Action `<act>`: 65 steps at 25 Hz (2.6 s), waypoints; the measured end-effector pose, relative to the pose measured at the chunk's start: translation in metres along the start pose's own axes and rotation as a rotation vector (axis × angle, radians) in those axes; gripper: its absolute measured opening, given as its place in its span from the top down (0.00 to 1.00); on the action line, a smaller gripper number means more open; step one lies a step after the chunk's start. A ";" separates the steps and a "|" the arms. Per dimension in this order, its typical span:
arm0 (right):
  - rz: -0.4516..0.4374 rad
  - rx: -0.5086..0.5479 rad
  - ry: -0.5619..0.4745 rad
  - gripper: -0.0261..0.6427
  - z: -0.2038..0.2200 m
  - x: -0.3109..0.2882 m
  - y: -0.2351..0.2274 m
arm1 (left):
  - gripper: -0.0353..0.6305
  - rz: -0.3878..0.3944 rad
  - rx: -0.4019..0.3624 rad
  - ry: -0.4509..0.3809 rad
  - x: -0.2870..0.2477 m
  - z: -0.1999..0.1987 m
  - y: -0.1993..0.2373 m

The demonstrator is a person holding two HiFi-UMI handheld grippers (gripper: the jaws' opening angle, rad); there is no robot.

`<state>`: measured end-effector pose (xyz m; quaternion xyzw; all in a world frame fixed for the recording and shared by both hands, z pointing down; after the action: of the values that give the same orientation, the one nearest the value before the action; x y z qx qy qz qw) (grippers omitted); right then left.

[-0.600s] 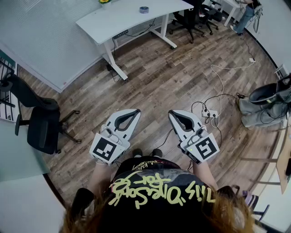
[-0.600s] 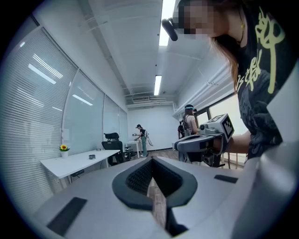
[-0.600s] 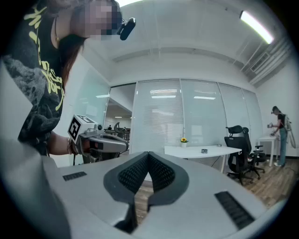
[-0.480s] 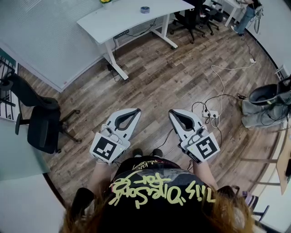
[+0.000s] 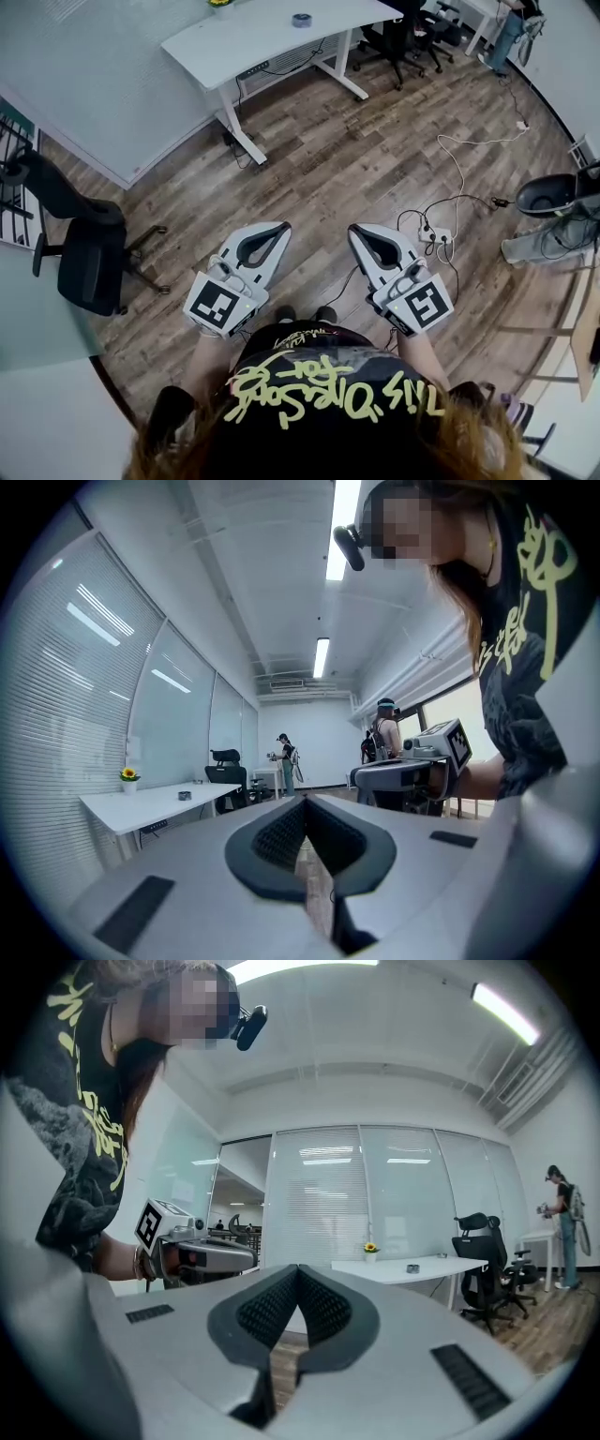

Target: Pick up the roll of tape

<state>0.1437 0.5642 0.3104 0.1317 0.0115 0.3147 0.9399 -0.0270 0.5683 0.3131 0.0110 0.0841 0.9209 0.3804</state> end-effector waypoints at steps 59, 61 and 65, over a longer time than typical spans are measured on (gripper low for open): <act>0.098 -0.027 -0.004 0.58 0.078 -0.145 -0.137 | 0.35 -0.138 0.062 -0.045 -0.090 -0.020 0.189; 0.085 -0.017 -0.015 0.58 0.079 -0.152 -0.161 | 0.35 -0.150 0.058 -0.065 -0.112 -0.029 0.199; 0.086 -0.018 -0.033 0.58 0.087 -0.164 -0.212 | 0.35 -0.172 0.058 -0.092 -0.154 -0.041 0.221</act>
<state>0.1465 0.2829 0.3306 0.1286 -0.0125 0.3525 0.9268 -0.0755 0.2995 0.3157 0.0569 0.0939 0.8806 0.4610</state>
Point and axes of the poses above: the fingertips, and each gripper's own axes: x backward along the fingers, y to its left, z out of its underside, the point moved 5 cm from there along x, backward along the fingers, and after that the axes turned 13 degrees about x, right-handed, at the moved point
